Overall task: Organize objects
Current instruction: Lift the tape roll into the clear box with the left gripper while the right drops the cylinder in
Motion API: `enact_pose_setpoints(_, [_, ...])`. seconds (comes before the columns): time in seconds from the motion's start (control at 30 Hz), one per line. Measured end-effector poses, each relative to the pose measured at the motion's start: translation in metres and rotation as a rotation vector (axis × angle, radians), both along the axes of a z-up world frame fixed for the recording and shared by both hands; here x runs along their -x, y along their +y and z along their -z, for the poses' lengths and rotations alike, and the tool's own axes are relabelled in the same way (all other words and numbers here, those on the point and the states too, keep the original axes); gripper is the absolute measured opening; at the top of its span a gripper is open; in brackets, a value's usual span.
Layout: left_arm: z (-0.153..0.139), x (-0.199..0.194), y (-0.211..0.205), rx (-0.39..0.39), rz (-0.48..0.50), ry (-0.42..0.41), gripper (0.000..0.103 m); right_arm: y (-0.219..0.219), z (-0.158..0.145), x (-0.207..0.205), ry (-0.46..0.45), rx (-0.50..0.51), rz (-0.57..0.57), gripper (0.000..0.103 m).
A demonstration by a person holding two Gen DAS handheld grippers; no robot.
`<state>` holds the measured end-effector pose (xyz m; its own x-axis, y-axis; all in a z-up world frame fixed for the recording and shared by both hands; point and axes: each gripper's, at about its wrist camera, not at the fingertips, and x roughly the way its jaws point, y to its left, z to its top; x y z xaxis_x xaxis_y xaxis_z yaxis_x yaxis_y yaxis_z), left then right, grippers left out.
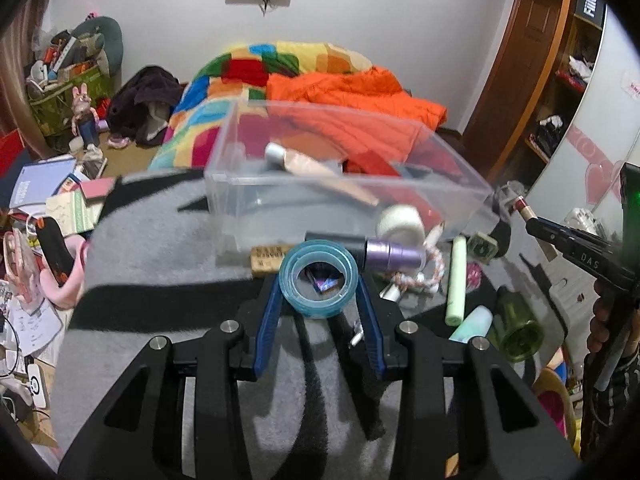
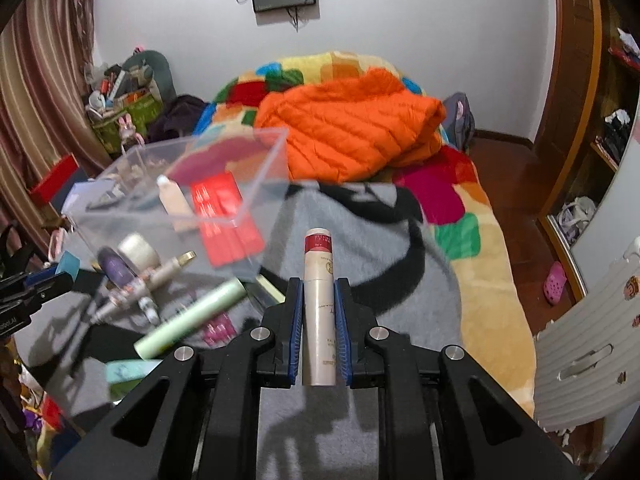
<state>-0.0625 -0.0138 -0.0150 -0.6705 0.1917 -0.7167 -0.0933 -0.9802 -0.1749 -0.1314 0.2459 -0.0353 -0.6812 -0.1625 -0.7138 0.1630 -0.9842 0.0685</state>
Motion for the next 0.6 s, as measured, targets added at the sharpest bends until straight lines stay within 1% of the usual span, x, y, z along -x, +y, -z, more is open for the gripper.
enact_pose_setpoints(0.23, [-0.034, 0.007, -0.004, 0.0, -0.013, 0.09, 0.038, -0.013, -0.031, 0.004, 0.083, 0.024, -0.028, 0.014])
enact_pose_setpoints(0.37, [-0.053, 0.018, -0.003, 0.007, -0.016, 0.143, 0.038, -0.025, -0.051, 0.01, 0.136, 0.03, -0.055, 0.014])
enact_pose_setpoints(0.5, [-0.063, 0.034, -0.003, 0.002, -0.011, 0.157, 0.038, -0.041, -0.067, 0.021, 0.172, 0.043, -0.089, 0.014])
enact_pose_setpoints(0.6, [-0.062, 0.048, -0.002, 0.008, -0.007, 0.144, 0.038, -0.053, -0.068, 0.033, 0.165, 0.051, -0.117, 0.014])
